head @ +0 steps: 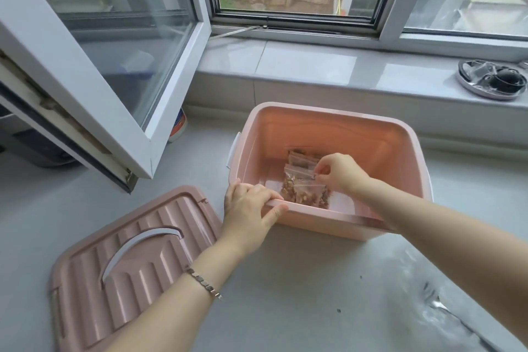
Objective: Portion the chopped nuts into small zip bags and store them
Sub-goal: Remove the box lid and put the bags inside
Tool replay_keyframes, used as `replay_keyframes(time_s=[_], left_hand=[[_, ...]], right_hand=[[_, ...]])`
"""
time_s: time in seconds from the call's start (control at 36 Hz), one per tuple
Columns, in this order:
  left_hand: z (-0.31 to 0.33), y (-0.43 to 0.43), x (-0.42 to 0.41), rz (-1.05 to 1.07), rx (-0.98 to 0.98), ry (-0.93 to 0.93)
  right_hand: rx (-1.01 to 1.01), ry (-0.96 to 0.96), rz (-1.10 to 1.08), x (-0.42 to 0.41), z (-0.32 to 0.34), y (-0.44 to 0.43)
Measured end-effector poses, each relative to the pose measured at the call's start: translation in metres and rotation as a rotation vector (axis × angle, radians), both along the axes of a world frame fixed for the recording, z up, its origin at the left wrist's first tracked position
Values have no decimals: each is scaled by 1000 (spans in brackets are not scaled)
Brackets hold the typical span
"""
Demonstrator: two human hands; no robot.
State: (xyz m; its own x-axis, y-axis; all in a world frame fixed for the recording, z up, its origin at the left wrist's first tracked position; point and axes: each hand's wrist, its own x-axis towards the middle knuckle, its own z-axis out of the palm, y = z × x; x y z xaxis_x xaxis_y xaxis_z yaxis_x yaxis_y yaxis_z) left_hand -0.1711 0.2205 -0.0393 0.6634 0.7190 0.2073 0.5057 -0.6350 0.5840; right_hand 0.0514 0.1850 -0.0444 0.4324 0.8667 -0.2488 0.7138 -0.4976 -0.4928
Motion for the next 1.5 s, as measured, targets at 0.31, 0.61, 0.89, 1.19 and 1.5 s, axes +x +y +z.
replay_keyframes(time_s=[0.31, 0.61, 0.89, 1.19, 1.5], left_hand=[[5, -3, -20, 139, -201, -365], [-45, -16, -201, 788, -381, 55], [-84, -7, -284, 1129, -679, 256], [-85, -10, -306, 1269, -724, -65], [-38, -42, -309, 1256, -592, -245]], right_hand=[[320, 49, 161, -87, 71, -69], [-50, 88, 462, -221, -16, -29], [-240, 63, 188, -242, -86, 14], [-91, 242, -15, -242, -68, 11], [-111, 234, 147, -217, 13, -45]])
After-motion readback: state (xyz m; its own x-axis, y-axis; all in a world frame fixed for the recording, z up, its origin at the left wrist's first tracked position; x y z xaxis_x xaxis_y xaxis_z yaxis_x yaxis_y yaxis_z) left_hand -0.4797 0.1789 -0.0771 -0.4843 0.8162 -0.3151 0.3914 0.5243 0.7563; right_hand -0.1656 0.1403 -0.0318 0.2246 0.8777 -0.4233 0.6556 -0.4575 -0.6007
